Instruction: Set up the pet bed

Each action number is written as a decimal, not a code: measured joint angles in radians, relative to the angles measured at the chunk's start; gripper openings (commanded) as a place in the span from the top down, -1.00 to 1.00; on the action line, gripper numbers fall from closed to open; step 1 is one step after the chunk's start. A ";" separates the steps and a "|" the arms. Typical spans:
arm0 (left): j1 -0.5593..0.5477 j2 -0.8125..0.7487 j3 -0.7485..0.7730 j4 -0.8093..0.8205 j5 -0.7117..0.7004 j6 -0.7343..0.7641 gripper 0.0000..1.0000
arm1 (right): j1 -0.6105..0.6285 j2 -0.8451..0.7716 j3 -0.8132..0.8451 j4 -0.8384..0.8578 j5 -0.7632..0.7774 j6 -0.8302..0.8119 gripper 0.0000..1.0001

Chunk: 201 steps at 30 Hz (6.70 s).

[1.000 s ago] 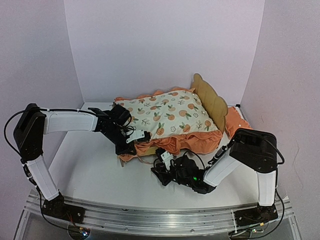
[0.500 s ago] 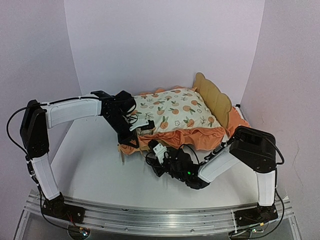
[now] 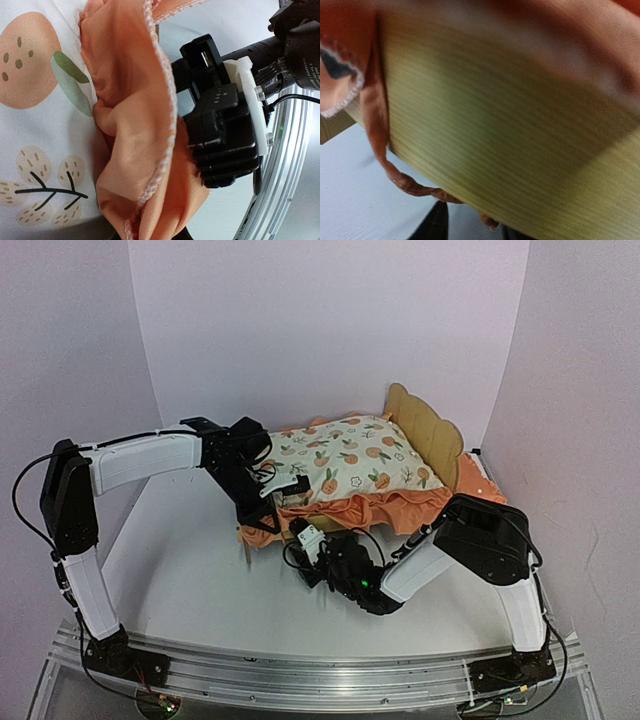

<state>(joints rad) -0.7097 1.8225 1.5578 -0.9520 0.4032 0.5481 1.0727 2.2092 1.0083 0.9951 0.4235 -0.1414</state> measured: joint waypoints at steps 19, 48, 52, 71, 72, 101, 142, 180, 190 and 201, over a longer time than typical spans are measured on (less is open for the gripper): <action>0.018 0.028 -0.143 0.151 0.034 0.032 0.70 | -0.012 -0.179 -0.154 -0.122 -0.287 0.216 1.00; 0.010 -0.696 -0.772 0.573 0.319 -0.080 -0.11 | 0.009 -0.394 -0.005 -0.844 -0.708 0.626 1.00; -0.092 -0.729 -1.034 0.820 0.268 -0.304 -0.19 | 0.011 -0.379 -0.027 -0.778 -0.715 0.743 1.00; -0.232 -0.259 -1.255 1.691 0.090 -0.733 -0.26 | 0.041 -0.242 -0.179 -0.325 -0.589 1.067 1.00; -0.232 -0.248 -1.255 1.714 0.082 -0.734 -0.22 | 0.041 -0.238 -0.183 -0.315 -0.587 1.073 1.00; -0.281 -0.037 -1.211 1.880 -0.033 -0.733 0.39 | 0.050 -0.237 -0.231 -0.221 -0.573 1.108 1.00; -0.291 -0.210 -1.160 1.510 -0.217 -0.664 1.00 | -0.036 -0.258 -0.047 -0.743 -0.338 0.035 -0.16; -0.286 -0.250 -1.134 1.397 -0.229 -0.607 0.21 | -0.036 -0.353 -0.026 -0.880 -0.683 0.238 1.00; -0.223 -0.435 -1.143 1.379 -0.190 -0.825 0.17 | -0.036 -0.343 -0.001 -0.884 -0.683 0.335 1.00; -0.225 -0.237 -1.122 1.513 -0.254 -1.074 0.25 | -0.036 -0.334 -0.001 -0.852 -0.684 0.367 1.00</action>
<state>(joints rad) -0.9352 1.5855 0.4359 0.5609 0.1495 -0.5262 1.0367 1.8755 1.0077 0.1432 -0.2602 0.2252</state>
